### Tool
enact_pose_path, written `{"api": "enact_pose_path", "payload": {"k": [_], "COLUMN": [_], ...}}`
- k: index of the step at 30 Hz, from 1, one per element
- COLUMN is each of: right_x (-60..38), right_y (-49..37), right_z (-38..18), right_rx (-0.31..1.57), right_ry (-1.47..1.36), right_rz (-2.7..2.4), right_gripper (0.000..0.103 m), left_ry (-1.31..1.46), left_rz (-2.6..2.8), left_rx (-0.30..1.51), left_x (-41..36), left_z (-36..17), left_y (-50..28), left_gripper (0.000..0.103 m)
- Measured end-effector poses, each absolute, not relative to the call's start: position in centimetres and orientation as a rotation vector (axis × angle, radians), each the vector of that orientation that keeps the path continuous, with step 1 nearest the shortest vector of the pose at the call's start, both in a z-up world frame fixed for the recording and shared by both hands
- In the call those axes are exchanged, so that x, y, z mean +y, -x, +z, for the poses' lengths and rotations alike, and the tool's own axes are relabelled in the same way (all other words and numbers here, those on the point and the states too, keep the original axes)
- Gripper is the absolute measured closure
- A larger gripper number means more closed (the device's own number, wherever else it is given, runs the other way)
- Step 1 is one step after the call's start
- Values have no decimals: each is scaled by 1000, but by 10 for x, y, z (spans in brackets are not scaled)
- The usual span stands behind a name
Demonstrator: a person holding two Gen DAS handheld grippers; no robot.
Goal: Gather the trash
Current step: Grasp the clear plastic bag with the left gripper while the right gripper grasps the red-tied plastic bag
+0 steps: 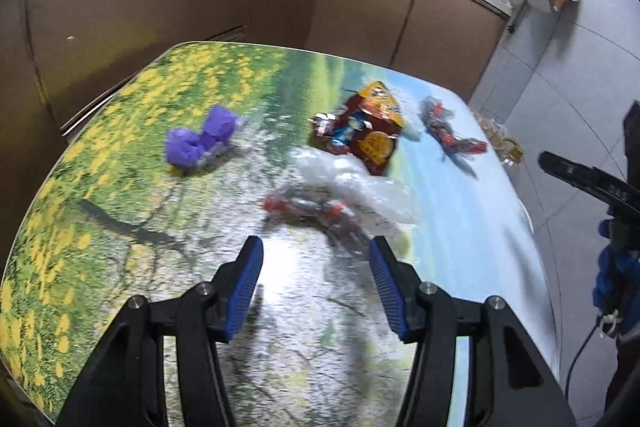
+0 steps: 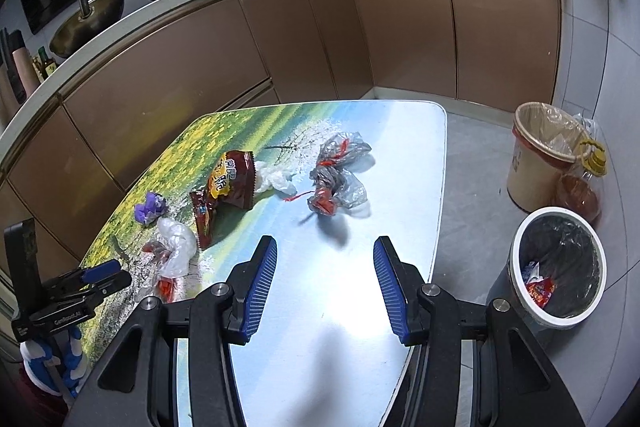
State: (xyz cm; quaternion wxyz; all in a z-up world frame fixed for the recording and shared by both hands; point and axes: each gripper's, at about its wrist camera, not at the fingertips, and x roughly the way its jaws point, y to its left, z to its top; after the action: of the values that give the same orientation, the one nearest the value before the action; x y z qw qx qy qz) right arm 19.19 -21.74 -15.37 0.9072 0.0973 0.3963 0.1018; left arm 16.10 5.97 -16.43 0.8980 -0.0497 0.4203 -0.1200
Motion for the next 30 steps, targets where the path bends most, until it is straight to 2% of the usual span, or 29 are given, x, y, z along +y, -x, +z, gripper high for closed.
{"api": "enact_pose_path", "payload": {"k": [12, 17, 25, 28, 30], "right_x": [-214, -201, -172, -167, -168], "right_y": [-238, -275, -329, -329, -327], "right_z": [-171, -184, -213, -220, -221], "right_rx": [855, 870, 945, 970, 978], "right_ry": [-152, -120, -46, -27, -24], "right_rz": [234, 256, 260, 248, 248], "right_gripper": [53, 53, 53, 58, 68], "left_ry": [82, 64, 58, 63, 67], "left_rz": [-286, -277, -234, -214, -202], "left_rx": [949, 958, 962, 955, 946], "left_x": [32, 30, 42, 50, 55], "left_z": [-190, -196, -198, -197, -195], "left_y": [-179, -181, -185, -182, -179], "left_gripper": [51, 63, 90, 94, 95]}}
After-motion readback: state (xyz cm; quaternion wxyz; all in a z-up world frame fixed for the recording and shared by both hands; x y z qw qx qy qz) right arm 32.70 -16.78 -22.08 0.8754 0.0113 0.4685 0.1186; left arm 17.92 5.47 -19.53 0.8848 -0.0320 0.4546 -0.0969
